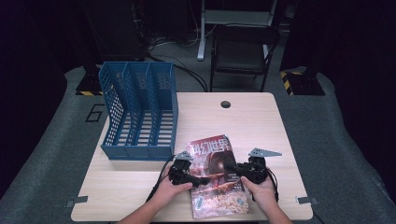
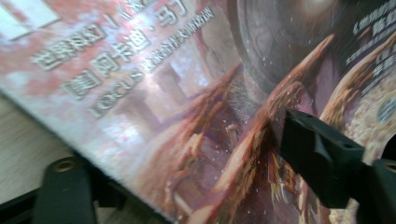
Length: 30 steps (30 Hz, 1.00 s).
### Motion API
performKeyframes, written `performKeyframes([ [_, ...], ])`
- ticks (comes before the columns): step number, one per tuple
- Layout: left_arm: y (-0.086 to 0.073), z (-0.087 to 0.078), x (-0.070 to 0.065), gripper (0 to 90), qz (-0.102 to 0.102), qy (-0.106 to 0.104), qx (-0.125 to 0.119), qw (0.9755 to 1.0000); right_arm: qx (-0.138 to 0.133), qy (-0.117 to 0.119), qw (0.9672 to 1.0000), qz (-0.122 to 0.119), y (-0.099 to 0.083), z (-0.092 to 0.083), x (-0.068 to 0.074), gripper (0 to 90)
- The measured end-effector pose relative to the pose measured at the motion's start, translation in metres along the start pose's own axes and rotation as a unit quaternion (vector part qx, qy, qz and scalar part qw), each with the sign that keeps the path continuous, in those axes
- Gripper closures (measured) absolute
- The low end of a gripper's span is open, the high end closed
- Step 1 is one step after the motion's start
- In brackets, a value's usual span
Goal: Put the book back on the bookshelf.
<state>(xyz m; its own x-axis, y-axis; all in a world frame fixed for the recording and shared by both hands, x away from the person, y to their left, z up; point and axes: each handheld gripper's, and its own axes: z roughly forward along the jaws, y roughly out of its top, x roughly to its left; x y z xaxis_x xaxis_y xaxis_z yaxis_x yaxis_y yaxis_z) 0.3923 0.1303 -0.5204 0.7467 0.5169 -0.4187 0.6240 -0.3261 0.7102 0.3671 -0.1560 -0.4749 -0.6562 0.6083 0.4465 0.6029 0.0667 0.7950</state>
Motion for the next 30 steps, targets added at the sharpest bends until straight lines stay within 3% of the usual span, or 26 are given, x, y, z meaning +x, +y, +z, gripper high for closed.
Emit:
performKeyframes([
  [4,0.001,-0.006,0.003,34.3,-0.024,-0.004,-0.008,0.9997,0.0,0.004,1.0,-0.001,0.0,0.001,0.0,85.6],
  [10,0.004,-0.015,0.0,46.0,-0.029,-0.003,-0.023,0.9993,-0.002,0.007,1.0,-0.002,0.001,0.0,-0.002,85.5],
  [20,0.015,-0.033,-0.008,65.9,-0.009,-0.006,-0.018,0.9998,-0.005,0.01,0.9999,0.003,0.003,-0.001,-0.004,85.3],
  [30,0.026,-0.052,-0.018,72.0,0.012,-0.004,-0.026,0.9996,-0.008,0.02,0.9997,0.007,0.007,-0.004,-0.005,85.0],
])
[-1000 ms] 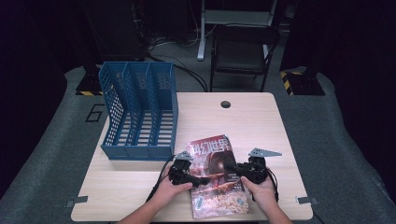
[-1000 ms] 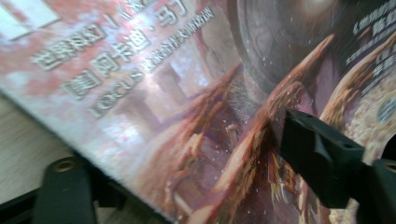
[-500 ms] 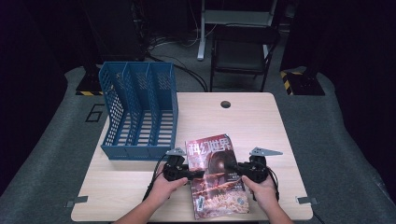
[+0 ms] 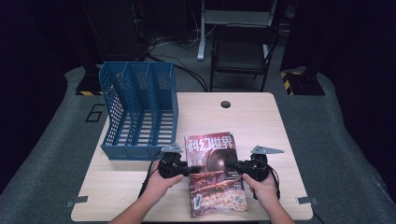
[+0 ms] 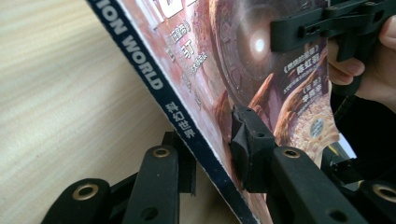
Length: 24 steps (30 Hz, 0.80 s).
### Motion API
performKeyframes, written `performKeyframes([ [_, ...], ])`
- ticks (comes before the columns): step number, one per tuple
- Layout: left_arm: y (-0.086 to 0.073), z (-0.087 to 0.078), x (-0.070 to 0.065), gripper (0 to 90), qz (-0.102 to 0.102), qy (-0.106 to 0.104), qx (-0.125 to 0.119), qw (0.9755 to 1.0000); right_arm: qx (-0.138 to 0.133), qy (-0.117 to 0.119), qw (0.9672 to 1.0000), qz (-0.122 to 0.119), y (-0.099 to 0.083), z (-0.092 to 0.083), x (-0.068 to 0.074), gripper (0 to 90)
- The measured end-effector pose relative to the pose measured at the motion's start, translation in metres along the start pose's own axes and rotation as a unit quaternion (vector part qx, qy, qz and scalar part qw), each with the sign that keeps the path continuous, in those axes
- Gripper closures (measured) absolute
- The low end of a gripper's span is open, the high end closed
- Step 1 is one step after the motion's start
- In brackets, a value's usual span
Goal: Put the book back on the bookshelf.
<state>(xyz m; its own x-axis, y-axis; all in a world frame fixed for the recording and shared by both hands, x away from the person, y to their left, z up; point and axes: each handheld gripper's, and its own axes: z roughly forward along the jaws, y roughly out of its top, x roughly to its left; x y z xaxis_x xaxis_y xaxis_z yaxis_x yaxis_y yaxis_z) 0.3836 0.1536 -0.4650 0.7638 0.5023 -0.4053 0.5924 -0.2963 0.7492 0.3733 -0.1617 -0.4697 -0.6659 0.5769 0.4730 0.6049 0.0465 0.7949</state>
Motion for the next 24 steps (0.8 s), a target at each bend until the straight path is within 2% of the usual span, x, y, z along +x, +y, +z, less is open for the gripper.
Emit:
performKeyframes([
  [2,0.003,-0.004,-0.002,72.6,0.015,0.001,0.0,0.9999,0.001,0.003,1.0,-0.004,0.002,-0.001,0.001,84.9],
  [4,0.005,-0.007,-0.005,73.7,0.015,0.003,-0.008,0.9999,0.001,0.005,1.0,-0.008,0.004,-0.003,0.002,84.8],
  [9,0.013,-0.018,-0.009,76.8,0.039,0.007,-0.015,0.9991,-0.001,0.009,0.9999,-0.011,0.008,-0.005,0.004,84.8],
  [11,0.017,-0.024,-0.011,78.0,0.062,0.018,-0.017,0.9978,-0.002,0.01,0.9997,-0.021,0.01,-0.006,0.007,84.8],
  [16,0.023,-0.036,-0.017,80.6,0.087,0.036,-0.033,0.995,-0.011,-0.007,0.998,-0.062,0.017,-0.009,0.02,85.1],
  [21,0.027,-0.042,-0.026,82.0,0.125,0.062,-0.048,0.989,-0.029,-0.036,0.9936,-0.103,0.022,-0.012,0.032,85.2],
  [24,0.027,-0.043,-0.026,82.5,0.131,0.065,-0.048,0.988,-0.036,-0.045,0.9918,-0.114,0.024,-0.012,0.034,85.3],
])
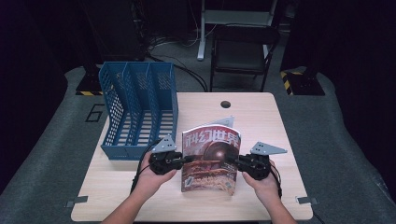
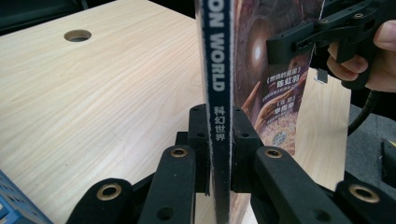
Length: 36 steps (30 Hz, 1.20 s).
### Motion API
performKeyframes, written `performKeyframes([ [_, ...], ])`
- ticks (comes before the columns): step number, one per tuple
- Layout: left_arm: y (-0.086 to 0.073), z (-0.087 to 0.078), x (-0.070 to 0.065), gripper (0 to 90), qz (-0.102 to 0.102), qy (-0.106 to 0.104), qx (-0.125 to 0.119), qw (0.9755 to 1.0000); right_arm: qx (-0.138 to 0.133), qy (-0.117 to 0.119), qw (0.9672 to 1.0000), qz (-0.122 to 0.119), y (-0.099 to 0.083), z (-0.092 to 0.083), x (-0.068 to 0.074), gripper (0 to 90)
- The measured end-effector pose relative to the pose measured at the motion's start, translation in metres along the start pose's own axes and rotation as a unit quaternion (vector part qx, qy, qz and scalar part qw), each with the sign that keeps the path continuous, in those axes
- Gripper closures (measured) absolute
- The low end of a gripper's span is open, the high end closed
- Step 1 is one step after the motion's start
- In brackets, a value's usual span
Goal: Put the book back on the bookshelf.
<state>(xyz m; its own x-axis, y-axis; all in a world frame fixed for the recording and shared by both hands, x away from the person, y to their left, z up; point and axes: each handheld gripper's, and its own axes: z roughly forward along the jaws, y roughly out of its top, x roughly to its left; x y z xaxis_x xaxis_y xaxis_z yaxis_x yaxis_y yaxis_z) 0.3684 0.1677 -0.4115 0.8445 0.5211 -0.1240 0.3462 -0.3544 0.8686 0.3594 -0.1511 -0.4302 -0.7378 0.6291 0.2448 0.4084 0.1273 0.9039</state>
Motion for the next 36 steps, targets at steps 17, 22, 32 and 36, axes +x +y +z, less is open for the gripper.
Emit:
performKeyframes([
  [17,-0.006,0.0,-0.007,83.4,0.023,0.022,-0.029,0.9991,-0.024,-0.023,0.9989,-0.034,-0.001,-0.002,0.004,82.6],
  [22,-0.008,-0.001,-0.007,83.3,0.016,0.016,-0.031,0.9993,0.001,-0.021,0.9996,-0.02,-0.011,0.0,-0.001,72.7],
  [32,-0.011,-0.001,-0.009,83.0,0.003,0.013,-0.04,0.9991,0.111,0.006,0.9937,0.017,-0.039,0.022,-0.022,67.7],
  [36,-0.011,-0.001,-0.009,82.8,0.005,0.013,-0.04,0.9991,0.129,0.006,0.9911,0.031,-0.046,0.025,-0.026,67.7],
])
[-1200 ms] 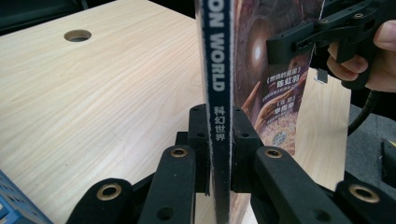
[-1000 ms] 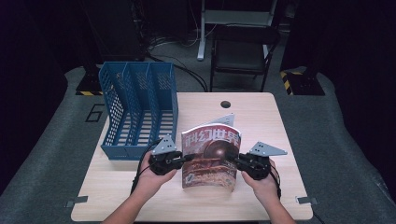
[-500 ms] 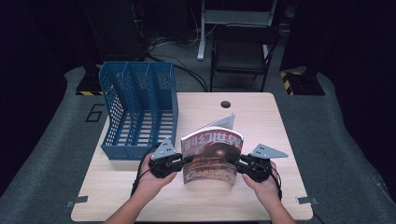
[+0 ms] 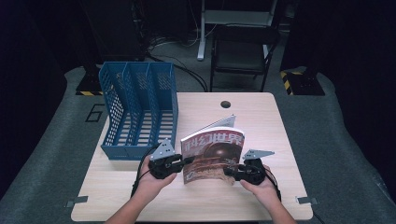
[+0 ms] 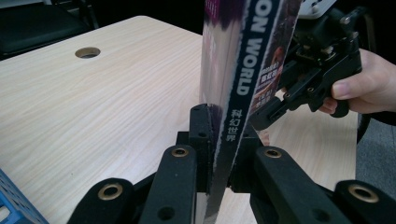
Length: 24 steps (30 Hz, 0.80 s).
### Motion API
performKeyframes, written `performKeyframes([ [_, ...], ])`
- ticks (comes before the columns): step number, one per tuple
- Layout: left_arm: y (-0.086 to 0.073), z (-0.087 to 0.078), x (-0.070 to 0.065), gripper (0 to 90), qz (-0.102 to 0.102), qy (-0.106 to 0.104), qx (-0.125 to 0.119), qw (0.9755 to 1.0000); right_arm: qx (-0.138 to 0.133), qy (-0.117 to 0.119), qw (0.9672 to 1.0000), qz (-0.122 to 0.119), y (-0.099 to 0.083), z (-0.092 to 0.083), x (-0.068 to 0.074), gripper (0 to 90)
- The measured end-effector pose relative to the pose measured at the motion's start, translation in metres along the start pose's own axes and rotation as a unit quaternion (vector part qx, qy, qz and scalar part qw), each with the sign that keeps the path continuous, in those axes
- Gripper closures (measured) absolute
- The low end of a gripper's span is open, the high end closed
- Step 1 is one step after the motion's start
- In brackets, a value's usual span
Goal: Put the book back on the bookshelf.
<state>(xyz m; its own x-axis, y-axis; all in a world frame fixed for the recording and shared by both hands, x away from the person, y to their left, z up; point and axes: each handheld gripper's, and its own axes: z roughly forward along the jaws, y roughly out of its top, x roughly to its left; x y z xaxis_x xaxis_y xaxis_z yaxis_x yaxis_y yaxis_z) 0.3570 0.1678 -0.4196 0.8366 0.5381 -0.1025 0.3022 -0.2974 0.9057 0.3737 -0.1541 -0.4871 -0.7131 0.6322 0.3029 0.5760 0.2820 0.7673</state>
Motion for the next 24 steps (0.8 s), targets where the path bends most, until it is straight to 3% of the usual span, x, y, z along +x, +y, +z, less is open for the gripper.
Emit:
performKeyframes([
  [4,0.0,0.0,0.0,82.6,0.0,-0.001,0.0,1.0,0.017,-0.005,0.9998,0.002,-0.003,0.004,-0.003,68.0],
  [5,0.0,0.0,0.0,82.6,-0.002,-0.002,0.0,1.0,0.023,-0.001,0.9996,0.017,-0.004,0.005,-0.002,68.9],
  [6,0.0,0.0,0.0,82.6,-0.001,-0.002,0.0,1.0,0.025,-0.003,0.9995,0.017,-0.004,0.004,-0.002,69.9],
  [7,0.0,0.0,0.0,82.6,0.0,-0.001,0.0,1.0,0.027,0.002,0.9993,0.028,-0.004,0.005,-0.001,72.0],
  [11,-0.001,-0.001,0.0,82.6,0.0,-0.001,0.0,1.0,0.03,0.011,0.9992,0.026,-0.003,0.005,-0.003,81.2],
  [16,0.0,-0.001,-0.001,82.9,0.001,-0.007,0.003,1.0,0.017,-0.015,0.9997,-0.006,0.0,0.008,0.004,85.1],
  [24,0.0,-0.002,-0.005,83.0,-0.001,-0.01,0.008,0.9999,-0.003,-0.047,0.9989,-0.006,0.003,0.013,0.008,85.2],
])
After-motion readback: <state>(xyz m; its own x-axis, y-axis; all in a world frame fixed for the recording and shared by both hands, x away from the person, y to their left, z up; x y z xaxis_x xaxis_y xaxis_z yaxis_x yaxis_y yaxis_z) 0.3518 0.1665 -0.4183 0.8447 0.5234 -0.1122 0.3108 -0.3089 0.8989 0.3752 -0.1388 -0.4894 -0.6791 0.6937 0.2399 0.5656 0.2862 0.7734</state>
